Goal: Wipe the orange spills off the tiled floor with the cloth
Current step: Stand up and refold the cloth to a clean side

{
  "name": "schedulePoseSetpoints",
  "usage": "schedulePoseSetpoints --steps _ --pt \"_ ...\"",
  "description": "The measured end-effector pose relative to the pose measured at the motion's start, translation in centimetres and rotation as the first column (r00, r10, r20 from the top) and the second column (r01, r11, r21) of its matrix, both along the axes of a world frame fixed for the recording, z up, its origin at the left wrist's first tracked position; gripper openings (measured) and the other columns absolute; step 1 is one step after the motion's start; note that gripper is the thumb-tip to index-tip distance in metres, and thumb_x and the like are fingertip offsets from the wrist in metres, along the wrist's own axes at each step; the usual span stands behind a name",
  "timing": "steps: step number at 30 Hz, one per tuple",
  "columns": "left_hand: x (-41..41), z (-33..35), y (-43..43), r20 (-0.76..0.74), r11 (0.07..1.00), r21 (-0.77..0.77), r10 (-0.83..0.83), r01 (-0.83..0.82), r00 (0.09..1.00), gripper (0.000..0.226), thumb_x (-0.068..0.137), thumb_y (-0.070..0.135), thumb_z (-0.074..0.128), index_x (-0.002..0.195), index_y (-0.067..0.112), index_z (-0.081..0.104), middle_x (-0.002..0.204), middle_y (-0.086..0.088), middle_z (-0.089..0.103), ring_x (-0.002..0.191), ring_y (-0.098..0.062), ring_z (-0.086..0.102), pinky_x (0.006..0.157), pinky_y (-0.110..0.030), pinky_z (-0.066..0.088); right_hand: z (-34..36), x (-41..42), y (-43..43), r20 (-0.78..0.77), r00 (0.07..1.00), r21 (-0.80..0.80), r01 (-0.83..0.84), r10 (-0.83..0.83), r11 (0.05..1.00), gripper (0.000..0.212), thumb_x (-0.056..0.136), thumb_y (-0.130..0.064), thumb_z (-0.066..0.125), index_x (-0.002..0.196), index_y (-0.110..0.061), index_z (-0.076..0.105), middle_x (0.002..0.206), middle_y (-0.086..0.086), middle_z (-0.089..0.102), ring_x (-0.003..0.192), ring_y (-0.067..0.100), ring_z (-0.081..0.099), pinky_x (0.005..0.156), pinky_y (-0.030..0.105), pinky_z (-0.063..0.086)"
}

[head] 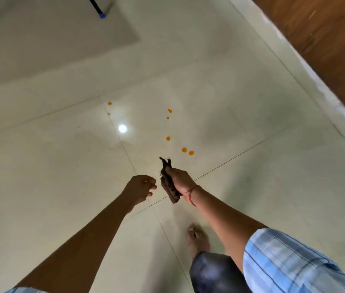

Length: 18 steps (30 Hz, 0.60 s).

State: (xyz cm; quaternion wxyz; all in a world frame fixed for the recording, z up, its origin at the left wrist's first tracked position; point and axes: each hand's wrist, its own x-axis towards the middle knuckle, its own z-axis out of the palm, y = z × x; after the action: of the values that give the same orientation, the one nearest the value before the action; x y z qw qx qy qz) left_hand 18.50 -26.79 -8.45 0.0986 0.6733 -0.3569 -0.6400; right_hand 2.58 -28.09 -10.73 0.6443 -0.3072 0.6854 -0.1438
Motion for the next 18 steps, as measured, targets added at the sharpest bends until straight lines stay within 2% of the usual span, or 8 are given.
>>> schedulePoseSetpoints --steps 2,5,6,8,10,11,14,18 --pt "-0.5 7.7 0.6 -0.115 0.991 0.111 0.085 -0.072 0.99 0.025 0.095 0.04 0.056 0.095 0.017 0.067 0.096 -0.002 0.071 0.081 -0.02 0.062 0.067 -0.027 0.046 7.7 0.4 0.1 0.108 0.992 0.043 0.067 -0.071 0.997 0.048 0.098 -0.052 0.041 0.087 -0.015 0.07 0.078 0.002 0.07 0.066 0.018 0.063 0.061 0.027 0.045" --pt "-1.5 19.1 1.4 -0.233 0.963 0.16 0.252 -0.218 0.939 0.043 0.09 0.057 0.054 0.1 0.018 0.069 0.096 0.001 0.074 0.09 -0.017 0.069 0.08 -0.033 0.052 18.8 0.5 0.8 0.209 0.975 -0.055 0.084 -0.071 0.995 0.034 0.103 -0.031 0.04 0.093 -0.021 0.071 0.093 -0.002 0.074 0.086 0.013 0.068 0.074 0.025 0.051" --pt "-1.9 22.2 1.8 -0.251 0.951 0.154 0.299 -0.267 0.921 0.041 0.09 0.054 0.057 0.1 0.016 0.069 0.095 -0.001 0.074 0.088 -0.016 0.069 0.079 -0.032 0.054 22.0 0.3 1.0 0.21 0.977 -0.108 0.058 -0.034 0.993 0.027 0.102 -0.024 0.043 0.099 -0.02 0.069 0.101 0.0 0.072 0.094 0.014 0.067 0.08 0.025 0.05" --pt "-2.2 29.9 2.4 -0.263 0.931 0.095 0.365 -0.352 0.893 0.033 0.091 0.039 0.063 0.104 0.009 0.066 0.088 -0.003 0.073 0.075 -0.011 0.07 0.065 -0.026 0.055 29.7 -0.3 1.1 0.172 0.984 -0.205 -0.001 0.037 0.979 0.02 0.098 -0.021 0.052 0.112 -0.016 0.066 0.11 0.004 0.069 0.102 0.018 0.064 0.087 0.029 0.051" --pt "-2.5 35.4 3.1 -0.28 0.909 0.026 0.406 -0.416 0.87 0.03 0.092 0.027 0.063 0.109 0.003 0.065 0.083 -0.003 0.073 0.069 -0.01 0.07 0.058 -0.023 0.053 35.2 -1.0 0.9 0.148 0.988 -0.235 0.001 0.035 0.972 0.031 0.094 -0.024 0.06 0.123 -0.013 0.061 0.117 0.01 0.067 0.109 0.026 0.064 0.093 0.042 0.053" --pt "-2.5 38.4 3.4 -0.287 0.895 0.003 0.428 -0.446 0.857 0.028 0.093 0.025 0.062 0.11 0.003 0.064 0.085 -0.004 0.073 0.071 -0.012 0.07 0.059 -0.024 0.052 38.4 -1.6 0.7 0.16 0.986 -0.241 -0.002 0.042 0.971 0.033 0.094 -0.021 0.06 0.126 -0.013 0.059 0.117 0.012 0.066 0.109 0.029 0.063 0.09 0.044 0.054" --pt "-2.9 45.7 4.0 -0.271 0.881 -0.095 0.426 -0.464 0.863 0.021 0.093 0.021 0.063 0.109 0.007 0.065 0.096 -0.009 0.073 0.08 -0.016 0.07 0.062 -0.026 0.054 45.6 -3.6 0.0 0.175 0.961 -0.292 -0.157 0.214 0.943 0.037 0.093 -0.018 0.063 0.129 -0.017 0.055 0.114 0.006 0.065 0.099 0.019 0.062 0.069 0.026 0.051" --pt "-3.8 52.8 4.4 -0.185 0.814 -0.323 0.446 -0.483 0.876 0.013 0.092 0.011 0.063 0.104 0.014 0.068 0.087 -0.004 0.072 0.08 -0.019 0.071 0.066 -0.031 0.058 52.3 -5.1 -0.3 0.102 0.901 -0.424 -0.344 0.422 0.837 0.031 0.088 -0.016 0.07 0.119 -0.018 0.064 0.104 -0.002 0.068 0.077 0.004 0.062 0.059 0.016 0.046"
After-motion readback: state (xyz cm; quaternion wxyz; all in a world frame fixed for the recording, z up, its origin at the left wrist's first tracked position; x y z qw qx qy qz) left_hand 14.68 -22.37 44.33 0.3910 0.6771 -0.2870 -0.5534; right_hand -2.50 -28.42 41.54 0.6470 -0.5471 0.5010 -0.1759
